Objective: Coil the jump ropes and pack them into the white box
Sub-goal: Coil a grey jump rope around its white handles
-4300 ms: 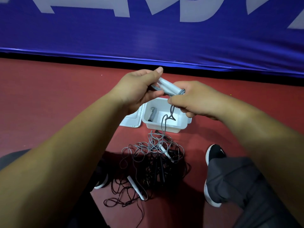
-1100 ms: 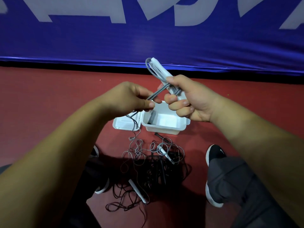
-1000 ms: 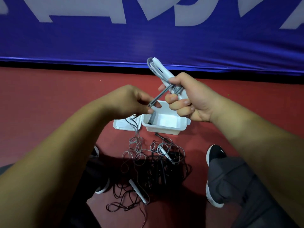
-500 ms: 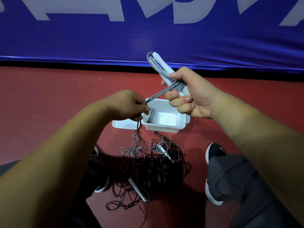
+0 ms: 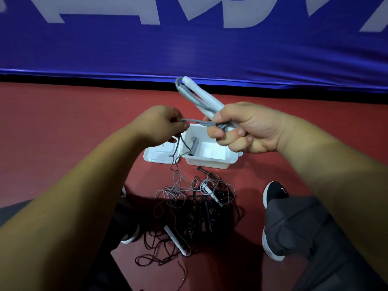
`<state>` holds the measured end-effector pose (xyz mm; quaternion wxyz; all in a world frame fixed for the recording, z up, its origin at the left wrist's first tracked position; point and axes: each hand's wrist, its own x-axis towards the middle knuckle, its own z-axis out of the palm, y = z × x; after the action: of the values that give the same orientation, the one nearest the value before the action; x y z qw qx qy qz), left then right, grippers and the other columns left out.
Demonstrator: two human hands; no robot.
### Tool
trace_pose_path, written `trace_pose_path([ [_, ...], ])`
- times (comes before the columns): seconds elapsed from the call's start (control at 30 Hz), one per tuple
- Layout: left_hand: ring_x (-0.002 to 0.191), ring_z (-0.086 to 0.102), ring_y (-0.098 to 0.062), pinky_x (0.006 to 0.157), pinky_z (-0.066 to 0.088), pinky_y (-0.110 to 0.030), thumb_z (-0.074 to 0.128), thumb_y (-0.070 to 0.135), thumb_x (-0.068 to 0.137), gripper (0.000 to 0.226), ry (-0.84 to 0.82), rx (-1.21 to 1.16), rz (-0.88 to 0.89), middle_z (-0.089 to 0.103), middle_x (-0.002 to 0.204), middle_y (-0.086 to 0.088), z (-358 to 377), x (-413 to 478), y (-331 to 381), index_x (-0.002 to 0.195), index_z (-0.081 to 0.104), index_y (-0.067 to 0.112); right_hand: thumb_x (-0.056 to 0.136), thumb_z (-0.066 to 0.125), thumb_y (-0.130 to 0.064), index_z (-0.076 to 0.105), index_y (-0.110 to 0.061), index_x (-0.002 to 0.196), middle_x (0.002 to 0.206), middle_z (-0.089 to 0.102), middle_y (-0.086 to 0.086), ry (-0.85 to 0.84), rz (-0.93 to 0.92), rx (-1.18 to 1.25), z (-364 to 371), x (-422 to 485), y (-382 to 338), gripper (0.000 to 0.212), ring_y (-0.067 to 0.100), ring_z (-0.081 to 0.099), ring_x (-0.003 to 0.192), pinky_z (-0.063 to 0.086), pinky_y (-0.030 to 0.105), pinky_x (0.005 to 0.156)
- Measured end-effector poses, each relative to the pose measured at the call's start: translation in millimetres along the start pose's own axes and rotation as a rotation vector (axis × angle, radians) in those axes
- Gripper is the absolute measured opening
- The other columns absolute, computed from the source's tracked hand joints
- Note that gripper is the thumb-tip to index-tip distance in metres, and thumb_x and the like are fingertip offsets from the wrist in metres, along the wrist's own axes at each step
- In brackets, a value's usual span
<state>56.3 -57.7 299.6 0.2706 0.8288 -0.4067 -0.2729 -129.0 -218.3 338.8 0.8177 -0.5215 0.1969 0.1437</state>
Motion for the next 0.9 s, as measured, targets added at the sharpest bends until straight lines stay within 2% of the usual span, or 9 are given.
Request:
trace_pose_path([
  [0.13, 0.077, 0.074, -0.008, 0.068, 0.062, -0.025, 0.056, -0.004, 0.102, 0.012, 0.027, -0.272, 0.077, 0.076, 0.097, -0.011, -11.5, -6.3, 9.0, 0.107, 0.067, -0.003, 0.101, 0.051, -0.01, 0.06, 0.009, 0.087, 0.076, 0.047, 0.021, -0.116, 0.124, -0.218, -0.1, -1.2, 6.8, 0.025, 0.007, 0.02, 0.046, 0.012, 0.019, 0.039],
  [0.2, 0.086, 0.074, -0.013, 0.074, 0.06, -0.027, 0.064, 0.0, 0.1, 0.006, 0.004, -0.366, 0.118, 0.078, 0.102, -0.013, -16.3, -7.7, 15.9, 0.105, 0.067, -0.002, 0.091, 0.061, -0.011, 0.057, 0.016, 0.11, 0.082, 0.043, 0.023, -0.19, 0.185, -0.29, 2.3, 0.2, 12.0, 0.033, 0.009, 0.017, 0.047, 0.012, 0.021, 0.04],
  [0.27, 0.093, 0.075, -0.025, 0.075, 0.061, -0.03, 0.071, 0.008, 0.098, 0.009, -0.024, -0.472, 0.086, 0.079, 0.105, -0.019, -16.3, -8.5, 23.3, 0.101, 0.066, 0.002, 0.09, 0.059, -0.004, 0.057, 0.002, 0.115, 0.079, 0.052, 0.019, -0.215, 0.223, -0.338, 7.9, -0.3, 15.6, 0.026, 0.007, 0.023, 0.045, 0.012, 0.019, 0.041],
  [0.37, 0.103, 0.076, -0.039, 0.084, 0.065, -0.034, 0.076, 0.006, 0.093, 0.01, -0.037, -0.534, 0.084, 0.075, 0.107, -0.027, -12.6, -7.5, 28.2, 0.096, 0.066, 0.006, 0.098, 0.055, 0.005, 0.054, -0.014, 0.096, 0.08, 0.057, 0.011, -0.195, 0.263, -0.411, 14.1, 0.1, 20.2, 0.02, 0.007, 0.026, 0.044, 0.015, 0.015, 0.04],
  [0.43, 0.105, 0.075, -0.04, 0.092, 0.063, -0.043, 0.08, 0.006, 0.09, 0.012, -0.037, -0.525, 0.129, 0.076, 0.105, -0.026, -12.8, -7.2, 27.8, 0.093, 0.068, 0.009, 0.099, 0.054, 0.007, 0.052, -0.008, 0.104, 0.075, 0.056, 0.008, -0.172, 0.283, -0.434, 13.7, 3.2, 22.7, 0.016, 0.006, 0.026, 0.043, 0.014, 0.015, 0.04],
  [0.6, 0.095, 0.078, -0.024, 0.084, 0.062, -0.032, 0.083, 0.007, 0.088, 0.016, -0.007, -0.455, 0.175, 0.079, 0.099, -0.017, -15.6, -12.0, 36.5, 0.096, 0.07, 0.003, 0.098, 0.061, 0.002, 0.057, -0.002, 0.106, 0.062, 0.038, 0.003, -0.107, 0.27, -0.505, 5.3, 14.1, 28.7, 0.01, 0.012, 0.021, 0.047, 0.015, 0.018, 0.038],
  [0.67, 0.089, 0.077, -0.021, 0.081, 0.06, -0.03, 0.083, 0.006, 0.087, 0.016, 0.017, -0.405, 0.197, 0.079, 0.095, -0.014, -18.2, -14.5, 38.7, 0.095, 0.07, 0.002, 0.097, 0.061, -0.002, 0.062, -0.002, 0.1, 0.064, 0.041, 0.008, -0.053, 0.256, -0.535, 0.3, 18.4, 29.5, 0.003, 0.014, 0.021, 0.052, 0.015, 0.022, 0.04],
  [0.8, 0.073, 0.066, -0.011, 0.074, 0.054, -0.034, 0.082, 0.002, 0.083, 0.017, 0.043, -0.208, 0.249, 0.075, 0.082, -0.006, -25.2, -20.5, 42.8, 0.09, 0.07, 0.011, 0.094, 0.058, -0.005, 0.053, -0.01, 0.111, 0.083, 0.059, 0.014, 0.164, 0.185, -0.505, -9.8, 28.0, 31.5, 0.018, 0.016, 0.028, 0.053, 0.019, 0.021, 0.043],
  [0.9, 0.076, 0.067, -0.022, 0.075, 0.055, -0.04, 0.088, 0.014, 0.083, 0.02, -0.023, -0.043, 0.288, 0.072, 0.082, -0.003, -27.8, -26.4, 45.4, 0.089, 0.069, 0.02, 0.095, 0.057, -0.007, 0.051, -0.01, 0.109, 0.079, 0.055, 0.008, 0.284, 0.129, -0.494, -16.9, 32.6, 31.6, 0.015, 0.014, 0.029, 0.052, 0.018, 0.022, 0.045],
])
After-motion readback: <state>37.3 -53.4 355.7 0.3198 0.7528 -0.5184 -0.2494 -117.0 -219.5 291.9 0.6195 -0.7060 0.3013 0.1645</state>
